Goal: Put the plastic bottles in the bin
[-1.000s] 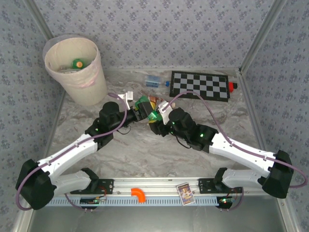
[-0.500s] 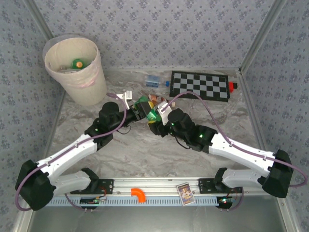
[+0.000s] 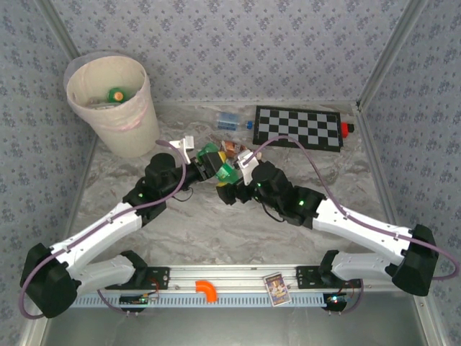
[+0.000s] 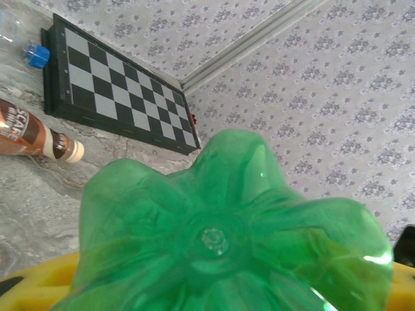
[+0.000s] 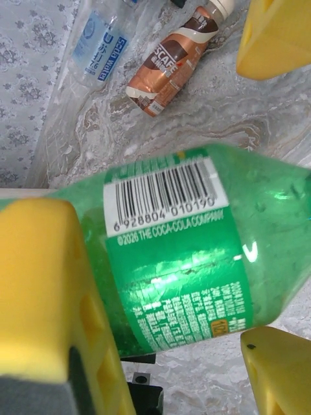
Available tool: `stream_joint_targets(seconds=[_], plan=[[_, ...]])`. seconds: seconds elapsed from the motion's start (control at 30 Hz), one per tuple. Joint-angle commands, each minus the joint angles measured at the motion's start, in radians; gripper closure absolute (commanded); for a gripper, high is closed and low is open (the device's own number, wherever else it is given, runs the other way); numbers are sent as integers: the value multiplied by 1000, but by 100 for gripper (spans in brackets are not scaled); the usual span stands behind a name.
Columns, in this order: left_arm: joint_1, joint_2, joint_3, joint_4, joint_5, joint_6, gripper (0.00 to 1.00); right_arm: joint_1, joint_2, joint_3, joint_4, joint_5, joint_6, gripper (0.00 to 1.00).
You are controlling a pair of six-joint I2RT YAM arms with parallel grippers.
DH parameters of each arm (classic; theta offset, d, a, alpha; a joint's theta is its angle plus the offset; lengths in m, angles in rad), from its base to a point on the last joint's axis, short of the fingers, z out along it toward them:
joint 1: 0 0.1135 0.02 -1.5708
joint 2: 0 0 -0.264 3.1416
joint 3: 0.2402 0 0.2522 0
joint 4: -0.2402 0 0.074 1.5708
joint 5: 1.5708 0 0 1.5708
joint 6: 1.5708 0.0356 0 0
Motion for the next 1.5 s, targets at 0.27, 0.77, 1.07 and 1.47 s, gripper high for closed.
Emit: stream_joint_targets(seconds=[0.27, 0.77, 1.07, 1.47], plan=[[108, -106, 67, -172, -65, 84, 41, -14, -197, -85, -32, 53, 37, 0], [482, -124, 386, -596, -55, 163, 41, -21, -360, -169, -62, 58, 38, 0], [703, 17, 648, -715, -37, 87, 39, -34, -426, -199, -45, 49, 19, 0], [838, 288, 985, -747, -118, -16, 39, -44, -482, -250, -1, 20, 25, 1]])
